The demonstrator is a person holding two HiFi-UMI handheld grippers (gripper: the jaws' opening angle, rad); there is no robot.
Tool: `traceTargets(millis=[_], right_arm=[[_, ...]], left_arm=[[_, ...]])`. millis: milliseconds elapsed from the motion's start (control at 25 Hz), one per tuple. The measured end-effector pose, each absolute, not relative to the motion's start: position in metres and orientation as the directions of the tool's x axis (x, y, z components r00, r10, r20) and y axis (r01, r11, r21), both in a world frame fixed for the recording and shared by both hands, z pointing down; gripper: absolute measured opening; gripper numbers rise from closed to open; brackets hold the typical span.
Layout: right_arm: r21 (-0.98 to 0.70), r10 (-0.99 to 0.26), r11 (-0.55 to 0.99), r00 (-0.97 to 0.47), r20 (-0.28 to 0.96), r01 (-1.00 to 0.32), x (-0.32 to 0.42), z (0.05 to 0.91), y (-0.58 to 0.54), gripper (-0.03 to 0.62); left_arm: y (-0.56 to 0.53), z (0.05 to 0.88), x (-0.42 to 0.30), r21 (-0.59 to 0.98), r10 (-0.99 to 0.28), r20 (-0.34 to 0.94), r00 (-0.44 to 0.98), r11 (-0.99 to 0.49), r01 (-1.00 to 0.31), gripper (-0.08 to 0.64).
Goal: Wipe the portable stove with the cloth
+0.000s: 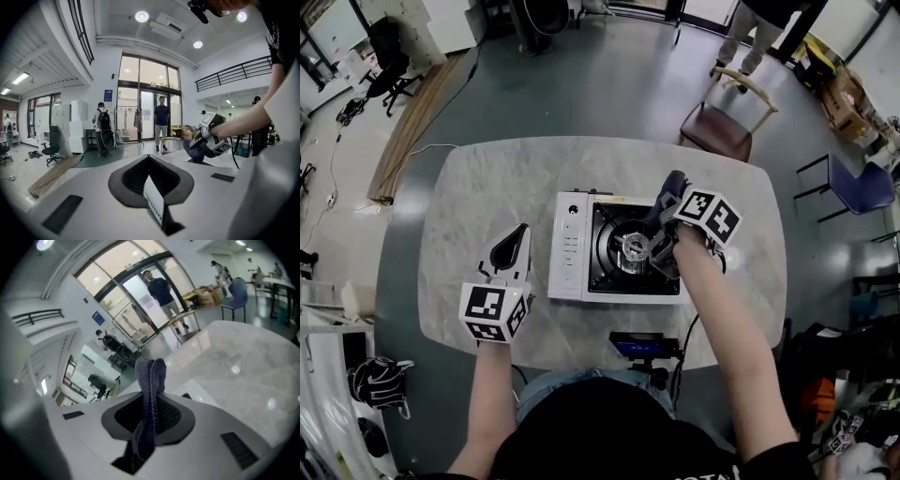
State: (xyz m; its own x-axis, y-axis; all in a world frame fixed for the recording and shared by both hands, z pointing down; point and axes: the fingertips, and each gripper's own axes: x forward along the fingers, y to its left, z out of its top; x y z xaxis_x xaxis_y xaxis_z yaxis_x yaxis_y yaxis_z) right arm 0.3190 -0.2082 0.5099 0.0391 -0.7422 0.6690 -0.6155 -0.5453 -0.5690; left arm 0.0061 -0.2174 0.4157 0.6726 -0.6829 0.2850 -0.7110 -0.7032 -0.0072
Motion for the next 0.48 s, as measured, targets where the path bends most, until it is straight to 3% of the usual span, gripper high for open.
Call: traceTargets(millis=[200, 320, 480], right_arm=[[-0.514, -0.654, -0.703, 0.160, 0.740, -0.492, 0.323, 0.533, -0.205, 0.072], [-0.335, -0.532, -0.758, 0.235, 0.813, -0.560, 0.327, 0.551, -0.195, 0.071], [-0.227, -0.483, -0.757, 0.290, 0.826, -0.613, 0.327, 0.554, -0.200, 0.071]], left_arm=[[-0.220, 0.417, 0.005, -0.001, -0.683, 0.285, 0.673, -0.702, -0.712, 0.012], [-0.223, 0.419, 0.002, -0.004, -0.687, 0.289, 0.667, -0.697, -0.717, 0.011], [-0.226, 0.420, -0.002, -0.013, -0.692, 0.294, 0.660, -0.693, -0.721, 0.011]])
